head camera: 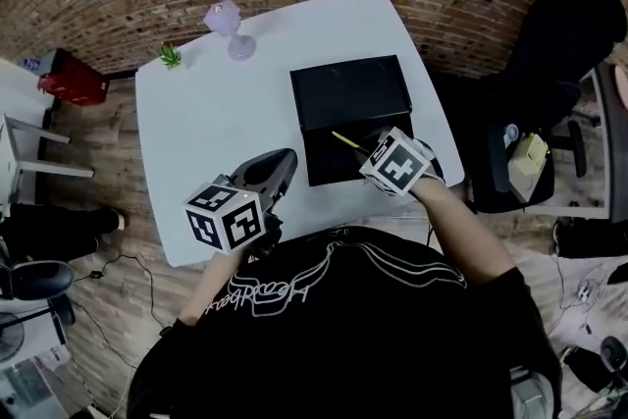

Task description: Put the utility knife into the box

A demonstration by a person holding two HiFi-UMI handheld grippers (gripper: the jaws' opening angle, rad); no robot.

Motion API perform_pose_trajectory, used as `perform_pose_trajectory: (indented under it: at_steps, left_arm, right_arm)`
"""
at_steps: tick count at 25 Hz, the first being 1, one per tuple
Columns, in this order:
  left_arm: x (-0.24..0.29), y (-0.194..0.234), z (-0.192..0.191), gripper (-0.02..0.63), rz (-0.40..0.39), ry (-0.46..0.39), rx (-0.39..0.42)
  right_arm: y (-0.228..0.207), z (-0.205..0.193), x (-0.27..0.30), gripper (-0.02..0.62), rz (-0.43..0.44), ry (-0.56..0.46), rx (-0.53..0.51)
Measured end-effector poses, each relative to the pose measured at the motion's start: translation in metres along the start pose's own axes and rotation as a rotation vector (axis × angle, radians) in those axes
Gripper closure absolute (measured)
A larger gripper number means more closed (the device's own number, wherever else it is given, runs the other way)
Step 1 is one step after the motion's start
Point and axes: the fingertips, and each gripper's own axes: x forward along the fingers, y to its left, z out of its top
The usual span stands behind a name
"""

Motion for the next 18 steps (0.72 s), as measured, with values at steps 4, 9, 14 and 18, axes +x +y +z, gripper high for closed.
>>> perform_pose_trajectory:
  at_steps: [4,9,14,18]
  left_arm:
    - [-0.005,0.009,0.002,0.574,0.026,-0.017,-0.007]
    - [-0.012,0.014,0.005,0.574,0.044,-0.038,-0.013]
    - [-0.023,0.017,0.005,0.574,0.063,-0.053,-0.027]
    - [-0.033,0.019,0.005,0.574,0.073,-0.05,-0.034]
  right_arm:
    - [-0.002,-0.001,0.014,0.543,0.005,0.041,-0.047]
    - [0.0,-0.008,0.026,0.541,0.008,0.098,-0.078]
    - [-0.011,-0.019,0.032,0.543,-0.026,0.144,-0.091]
    - [-0.003,-0.015,0.034,0.541,0.028,0.122,-0.059]
